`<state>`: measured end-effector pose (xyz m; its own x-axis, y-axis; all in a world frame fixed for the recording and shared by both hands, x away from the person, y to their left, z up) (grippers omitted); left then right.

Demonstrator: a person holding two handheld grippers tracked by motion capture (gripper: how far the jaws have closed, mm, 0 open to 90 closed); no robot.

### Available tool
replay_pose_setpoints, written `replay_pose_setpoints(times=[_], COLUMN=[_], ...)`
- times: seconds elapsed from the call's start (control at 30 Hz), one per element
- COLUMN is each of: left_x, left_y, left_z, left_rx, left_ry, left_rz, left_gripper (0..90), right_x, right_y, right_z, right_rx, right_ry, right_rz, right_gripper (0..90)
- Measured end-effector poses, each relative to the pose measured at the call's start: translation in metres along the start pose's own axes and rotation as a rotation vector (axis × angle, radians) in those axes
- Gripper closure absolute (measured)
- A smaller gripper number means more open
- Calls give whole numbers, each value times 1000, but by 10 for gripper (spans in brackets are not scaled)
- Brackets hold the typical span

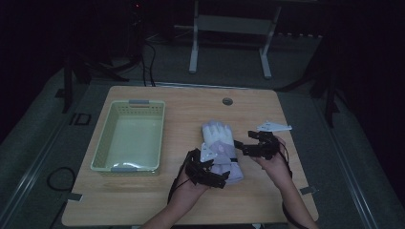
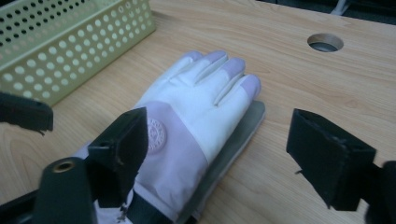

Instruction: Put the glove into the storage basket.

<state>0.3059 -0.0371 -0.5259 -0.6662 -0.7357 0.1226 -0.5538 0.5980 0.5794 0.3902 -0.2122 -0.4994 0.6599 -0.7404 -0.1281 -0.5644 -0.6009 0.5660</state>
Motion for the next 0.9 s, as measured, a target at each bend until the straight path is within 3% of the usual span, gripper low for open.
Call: replay_pose_setpoints(times=[0.03, 0.07, 0.3, 0.33, 0.47, 0.5, 0.63, 0.77, 0.9], left_x=[0, -1, -7, -8, -11, -14, -21, -25, -23], left_y=[1, 0, -10, -15, -19, -23, -30, -38, -40], left_z=[0, 1, 15, 22, 28, 34, 44, 53, 53], left_rx=[6, 8, -42, -68, -88, -104, -144, -163, -161], left_ry=[-3, 18, 93, 119, 156, 193, 249, 312, 312], left_rz=[-3, -8, -30, -29, -17, -2, 22, 85, 133], left_gripper=[30, 115, 149, 149, 149, 149, 153, 220, 335], right_x=[0, -1, -5, -6, -6, -5, 1, 5, 8], right_y=[-2, -5, -21, -28, -33, -36, -47, -54, -57], right_z=[0, 2, 15, 20, 24, 27, 43, 54, 61], right_rx=[1, -5, -44, -63, -81, -94, -149, -207, -244], right_ry=[-2, -11, -20, -26, -40, -49, -134, -220, -322], right_rz=[4, 5, -6, -9, -12, -18, -64, -128, -215], right_gripper=[232, 238, 241, 241, 242, 273, 327, 360, 475])
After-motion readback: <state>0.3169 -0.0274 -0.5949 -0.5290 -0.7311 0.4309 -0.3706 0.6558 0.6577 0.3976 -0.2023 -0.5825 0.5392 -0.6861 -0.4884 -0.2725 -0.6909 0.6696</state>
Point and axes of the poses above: each handheld gripper's, and its own axes: y roughly backward along the jaws, z roughly out of its underside, x roughly to its right, the point moved 5 cm from there along -y, roughly forward along the jaws, and after that the axes turned 2 degrees about -z, right-handed, at the moved point
